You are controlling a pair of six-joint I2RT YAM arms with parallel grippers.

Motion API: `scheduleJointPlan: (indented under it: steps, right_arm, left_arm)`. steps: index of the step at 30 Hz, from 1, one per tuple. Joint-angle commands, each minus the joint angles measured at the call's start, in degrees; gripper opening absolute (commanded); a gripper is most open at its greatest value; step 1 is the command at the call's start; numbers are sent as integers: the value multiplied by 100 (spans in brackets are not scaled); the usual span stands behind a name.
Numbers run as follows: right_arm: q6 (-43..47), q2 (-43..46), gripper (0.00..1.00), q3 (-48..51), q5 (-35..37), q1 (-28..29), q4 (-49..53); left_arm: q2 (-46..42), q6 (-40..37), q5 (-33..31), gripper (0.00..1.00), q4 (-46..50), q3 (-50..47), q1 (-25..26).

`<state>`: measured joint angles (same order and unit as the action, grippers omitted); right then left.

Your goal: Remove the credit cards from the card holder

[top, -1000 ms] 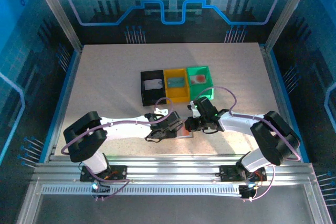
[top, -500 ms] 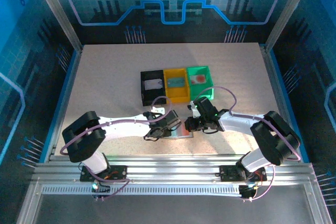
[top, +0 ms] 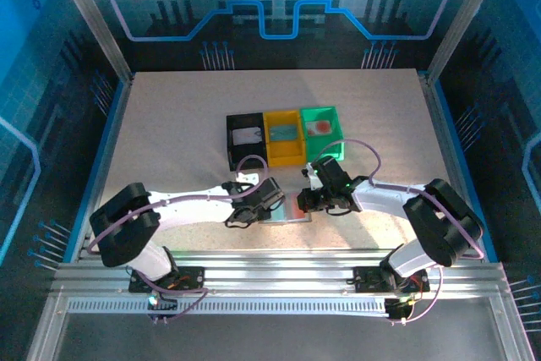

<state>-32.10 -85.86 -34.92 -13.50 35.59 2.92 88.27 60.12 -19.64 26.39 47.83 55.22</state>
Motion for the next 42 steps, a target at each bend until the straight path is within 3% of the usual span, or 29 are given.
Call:
scheduleJointPlan:
  steps: [1, 18, 42]
  right_arm:
    - [46, -110, 0, 41, 110, 60, 165]
    - [54, -157, 0, 21, 97, 76, 173]
    - [54, -198, 0, -8, 110, 75, 175]
  left_arm:
    - [-38, 104, 323, 40, -300, 130, -42]
    - [337, 317, 751, 37, -825, 36, -38]
    - [234, 101, 504, 36, -380, 3, -25]
